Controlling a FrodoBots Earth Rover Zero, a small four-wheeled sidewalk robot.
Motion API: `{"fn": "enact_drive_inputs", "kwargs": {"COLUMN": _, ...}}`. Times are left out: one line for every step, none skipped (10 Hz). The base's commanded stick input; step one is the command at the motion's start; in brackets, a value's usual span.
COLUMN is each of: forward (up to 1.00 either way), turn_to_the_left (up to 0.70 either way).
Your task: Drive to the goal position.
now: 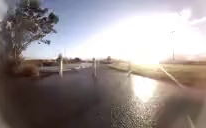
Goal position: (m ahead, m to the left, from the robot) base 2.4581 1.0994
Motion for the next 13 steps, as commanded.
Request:
{"fn": "enact_drive_inputs", "kwargs": {"forward": 0.45, "turn_to_the_left": -0.27}}
{"fn": "enact_drive_inputs", "kwargs": {"forward": 0.45, "turn_to_the_left": -0.19}}
{"fn": "enact_drive_inputs", "kwargs": {"forward": 0.45, "turn_to_the_left": 0.0}}
{"fn": "enact_drive_inputs", "kwargs": {"forward": 0.45, "turn_to_the_left": 0.0}}
{"fn": "enact_drive_inputs", "kwargs": {"forward": 0.45, "turn_to_the_left": 0.0}}
{"fn": "enact_drive_inputs", "kwargs": {"forward": 0.45, "turn_to_the_left": 0.0}}
{"fn": "enact_drive_inputs", "kwargs": {"forward": 0.45, "turn_to_the_left": 0.0}}
{"fn": "enact_drive_inputs", "kwargs": {"forward": 0.45, "turn_to_the_left": 0.0}}
{"fn": "enact_drive_inputs", "kwargs": {"forward": 0.45, "turn_to_the_left": 0.0}}
{"fn": "enact_drive_inputs", "kwargs": {"forward": 0.45, "turn_to_the_left": 0.0}}
{"fn": "enact_drive_inputs", "kwargs": {"forward": 0.45, "turn_to_the_left": 0.0}}
{"fn": "enact_drive_inputs", "kwargs": {"forward": 0.45, "turn_to_the_left": 0.0}}
{"fn": "enact_drive_inputs", "kwargs": {"forward": 0.45, "turn_to_the_left": 0.0}}
